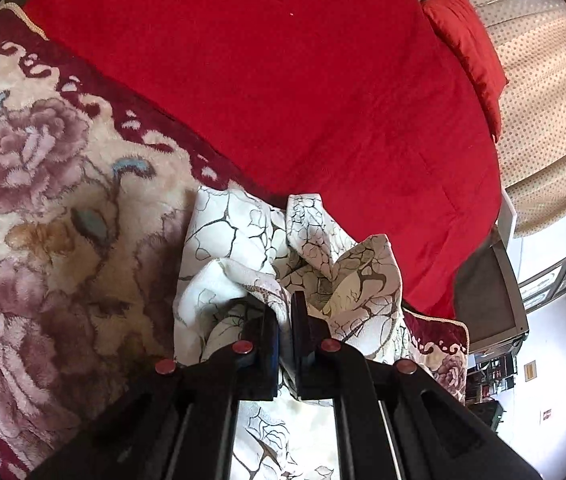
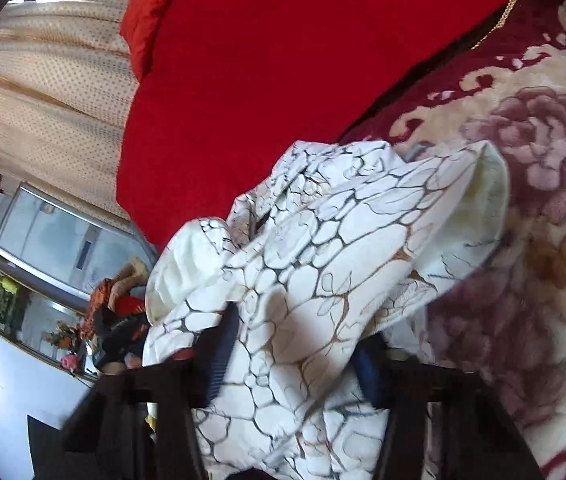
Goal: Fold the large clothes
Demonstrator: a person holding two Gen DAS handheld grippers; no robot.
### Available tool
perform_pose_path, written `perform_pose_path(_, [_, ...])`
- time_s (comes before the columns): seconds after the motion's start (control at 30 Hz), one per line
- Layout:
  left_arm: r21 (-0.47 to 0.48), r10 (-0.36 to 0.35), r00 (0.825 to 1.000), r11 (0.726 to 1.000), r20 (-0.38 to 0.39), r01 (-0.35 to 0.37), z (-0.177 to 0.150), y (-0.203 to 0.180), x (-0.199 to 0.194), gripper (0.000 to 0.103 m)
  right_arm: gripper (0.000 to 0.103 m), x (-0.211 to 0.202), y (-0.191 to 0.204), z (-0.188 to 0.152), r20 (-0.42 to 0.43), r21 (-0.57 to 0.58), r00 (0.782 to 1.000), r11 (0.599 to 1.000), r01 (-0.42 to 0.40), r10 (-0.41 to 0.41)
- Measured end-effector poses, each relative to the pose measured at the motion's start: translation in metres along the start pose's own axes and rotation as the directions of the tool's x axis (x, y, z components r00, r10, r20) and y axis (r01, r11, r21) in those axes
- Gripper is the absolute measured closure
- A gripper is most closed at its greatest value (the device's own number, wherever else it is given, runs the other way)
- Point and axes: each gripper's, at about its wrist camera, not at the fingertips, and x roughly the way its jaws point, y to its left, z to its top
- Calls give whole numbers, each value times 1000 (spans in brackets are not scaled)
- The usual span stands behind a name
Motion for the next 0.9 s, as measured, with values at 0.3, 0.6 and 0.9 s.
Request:
perform_pose_path(0.3, [62,-11,997,998,70,7,31,-18,-2,99,97,-5,52,49,86,-167,996,986,4,10])
perform_pose_path(0.6, [-18,-15,1000,1000,-16,15,111,-8,53,98,97,49,41,173,244,-33,969,998,53,-43])
perform_pose_path(0.9, [-91,-18,999,996,42,22,92,29,32,72,77,40,-38,195,271,243,961,970,-22,-47])
